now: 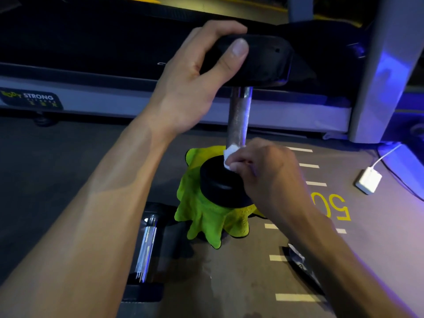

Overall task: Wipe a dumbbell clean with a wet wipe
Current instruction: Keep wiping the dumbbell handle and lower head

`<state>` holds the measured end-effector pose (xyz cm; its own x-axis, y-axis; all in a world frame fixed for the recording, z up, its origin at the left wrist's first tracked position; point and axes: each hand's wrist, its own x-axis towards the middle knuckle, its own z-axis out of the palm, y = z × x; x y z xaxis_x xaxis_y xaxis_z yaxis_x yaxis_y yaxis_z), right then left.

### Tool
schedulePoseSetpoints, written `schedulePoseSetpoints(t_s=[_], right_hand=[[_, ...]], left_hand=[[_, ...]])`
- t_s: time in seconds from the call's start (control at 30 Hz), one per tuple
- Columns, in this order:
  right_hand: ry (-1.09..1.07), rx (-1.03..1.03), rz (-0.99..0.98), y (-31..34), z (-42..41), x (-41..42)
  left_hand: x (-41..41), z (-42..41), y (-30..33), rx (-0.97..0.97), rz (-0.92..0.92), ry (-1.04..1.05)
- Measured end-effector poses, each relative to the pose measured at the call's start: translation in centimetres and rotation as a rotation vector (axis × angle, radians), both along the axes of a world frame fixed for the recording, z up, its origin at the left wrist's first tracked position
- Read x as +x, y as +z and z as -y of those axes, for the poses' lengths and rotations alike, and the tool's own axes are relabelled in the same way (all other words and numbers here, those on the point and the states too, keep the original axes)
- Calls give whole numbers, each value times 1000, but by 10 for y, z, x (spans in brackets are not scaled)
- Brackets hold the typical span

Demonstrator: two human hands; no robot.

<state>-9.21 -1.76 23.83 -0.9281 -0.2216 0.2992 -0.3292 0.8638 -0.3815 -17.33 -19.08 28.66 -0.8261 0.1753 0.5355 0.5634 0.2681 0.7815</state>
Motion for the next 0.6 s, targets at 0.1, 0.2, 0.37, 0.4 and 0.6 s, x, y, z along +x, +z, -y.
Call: schedulePoseSetpoints(t_s=[0.1, 0.2, 0.37, 0.4, 0.6], right_hand=[[10, -56, -278, 12, 1, -20], [40, -102, -247, 13, -4, -25], [110, 27, 141, 6, -15, -14], [107, 20, 92, 10, -12, -17], [89, 91, -73, 15, 2, -12]], left_hand=[[-1, 1, 1, -6, 26, -15], [-2, -2, 3, -19, 36, -13], [-4, -2, 2, -7, 27, -18], [-3, -3, 2, -4, 27, -29], [-1, 0, 3, 0, 17, -24]])
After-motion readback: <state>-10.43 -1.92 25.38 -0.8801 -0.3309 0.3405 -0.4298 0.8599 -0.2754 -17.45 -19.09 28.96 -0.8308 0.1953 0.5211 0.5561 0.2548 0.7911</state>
